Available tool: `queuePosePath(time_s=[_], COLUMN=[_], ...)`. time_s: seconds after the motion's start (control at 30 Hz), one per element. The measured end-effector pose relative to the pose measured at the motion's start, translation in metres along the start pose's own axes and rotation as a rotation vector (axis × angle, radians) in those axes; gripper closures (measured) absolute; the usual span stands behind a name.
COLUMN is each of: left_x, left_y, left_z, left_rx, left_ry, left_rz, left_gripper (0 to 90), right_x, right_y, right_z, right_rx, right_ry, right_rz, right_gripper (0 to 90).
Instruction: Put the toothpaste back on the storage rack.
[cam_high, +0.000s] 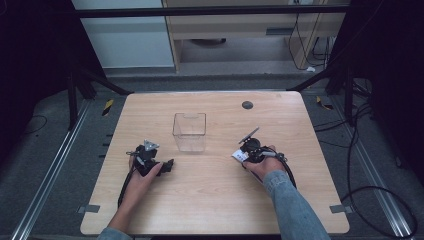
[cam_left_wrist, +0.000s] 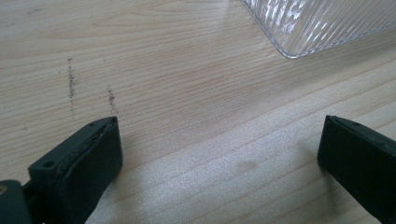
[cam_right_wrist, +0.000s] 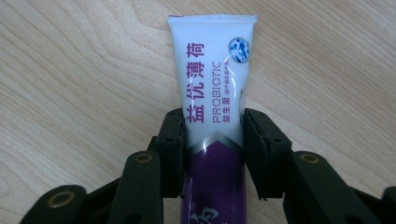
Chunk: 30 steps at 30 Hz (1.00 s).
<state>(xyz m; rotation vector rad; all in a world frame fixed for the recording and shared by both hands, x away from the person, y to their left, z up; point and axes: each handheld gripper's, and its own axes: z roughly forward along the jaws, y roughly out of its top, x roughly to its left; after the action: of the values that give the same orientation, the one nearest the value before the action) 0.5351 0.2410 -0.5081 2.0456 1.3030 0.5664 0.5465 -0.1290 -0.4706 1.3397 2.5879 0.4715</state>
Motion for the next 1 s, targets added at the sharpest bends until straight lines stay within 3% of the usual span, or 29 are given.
queuePosePath(time_s=[0.53, 0.63, 0.83, 1.0], left_x=[0.0, 0.0, 0.0, 0.0], left_y=[0.0, 0.0, 0.0, 0.0], left_z=[0.0, 0.001, 0.001, 0.001], left_rx=[-0.001, -0.001, -0.001, -0.001], left_ry=[-0.001, -0.001, -0.001, -0.001], left_rz=[0.002, 0.0, 0.0, 0.001], left_gripper=[0.0, 0.0, 0.0, 0.0], right_x=[-0.002, -0.004, -0.005, -0.006], right_y=[0.002, 0.002, 0.002, 0.0], right_z=[-0.003, -0.006, -0.009, -0.013], right_rx=[0.01, -0.002, -0.007, -0.014], right_ry=[0.018, 0.016, 0.04, 0.025], right_rz=[0.0, -0.008, 0.017, 0.019], right_gripper=[70.5, 75.6, 77.9, 79.1])
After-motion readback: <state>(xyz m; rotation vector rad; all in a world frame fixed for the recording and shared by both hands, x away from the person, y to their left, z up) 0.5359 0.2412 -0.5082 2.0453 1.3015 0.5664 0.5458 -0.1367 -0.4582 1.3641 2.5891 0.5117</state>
